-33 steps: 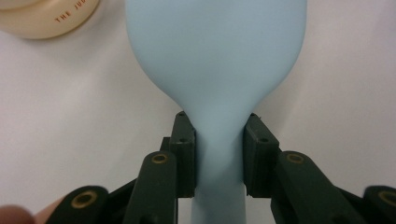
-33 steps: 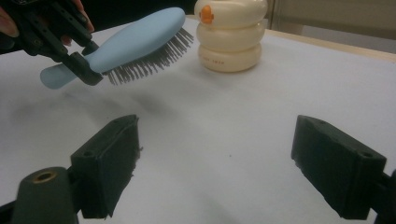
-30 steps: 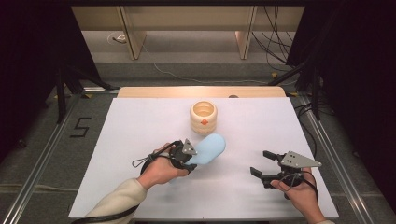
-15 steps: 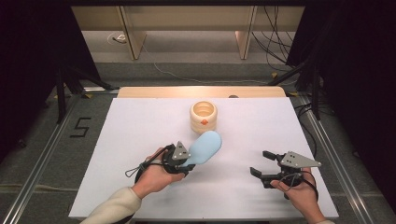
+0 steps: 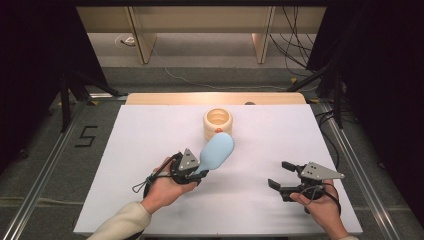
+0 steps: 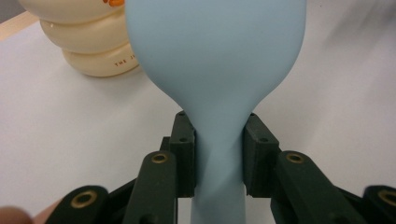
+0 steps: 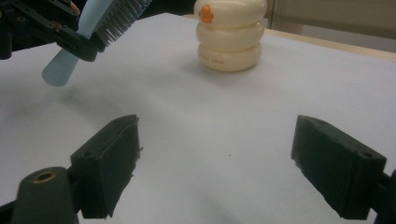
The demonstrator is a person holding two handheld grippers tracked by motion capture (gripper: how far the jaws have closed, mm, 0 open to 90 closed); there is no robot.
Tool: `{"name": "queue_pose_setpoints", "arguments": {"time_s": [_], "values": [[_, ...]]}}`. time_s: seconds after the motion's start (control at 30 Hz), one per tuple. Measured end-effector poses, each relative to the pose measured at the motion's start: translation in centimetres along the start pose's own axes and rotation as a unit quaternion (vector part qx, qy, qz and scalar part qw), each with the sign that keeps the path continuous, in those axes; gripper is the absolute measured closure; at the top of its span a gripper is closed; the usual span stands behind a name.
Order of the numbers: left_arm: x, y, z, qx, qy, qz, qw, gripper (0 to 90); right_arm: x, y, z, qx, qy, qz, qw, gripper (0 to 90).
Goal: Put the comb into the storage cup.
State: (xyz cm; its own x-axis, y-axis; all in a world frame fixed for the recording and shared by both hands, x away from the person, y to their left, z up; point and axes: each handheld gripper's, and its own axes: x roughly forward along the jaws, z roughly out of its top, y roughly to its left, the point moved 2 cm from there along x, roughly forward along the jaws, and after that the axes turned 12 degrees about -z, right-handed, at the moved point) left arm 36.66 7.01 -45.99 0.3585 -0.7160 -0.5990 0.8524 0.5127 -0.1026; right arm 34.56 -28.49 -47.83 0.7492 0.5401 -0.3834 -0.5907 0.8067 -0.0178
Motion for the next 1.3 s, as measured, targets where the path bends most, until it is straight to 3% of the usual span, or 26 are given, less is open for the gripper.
{"name": "queue_pose_setpoints", "arguments": {"time_s": [0.4, 0.6, 1.03, 1.3], "values": [[-0.02, 0.05, 0.04, 0.004, -0.012, 0.003, 0.9999, 69.4, -0.01, 0.02, 0.01, 0.0, 0.0, 0.0, 1.0, 16.4], [-0.28, 0.01, 0.33, 0.009, -0.037, 0.002, 0.9993, 69.3, 0.0, 0.01, 0.05, 0.0, -0.002, -0.001, 1.0, 16.4], [-0.67, -0.17, 0.82, 0.017, -0.071, 0.011, 0.9972, 69.3, -0.01, 0.05, 0.19, 0.013, -0.009, 0.001, 0.9999, 16.4], [-0.45, -0.2, 0.83, 0.017, -0.075, 0.008, 0.997, 69.3, 0.29, 0.44, 0.5, 0.027, -0.016, -0.001, 0.9995, 16.3]]}}
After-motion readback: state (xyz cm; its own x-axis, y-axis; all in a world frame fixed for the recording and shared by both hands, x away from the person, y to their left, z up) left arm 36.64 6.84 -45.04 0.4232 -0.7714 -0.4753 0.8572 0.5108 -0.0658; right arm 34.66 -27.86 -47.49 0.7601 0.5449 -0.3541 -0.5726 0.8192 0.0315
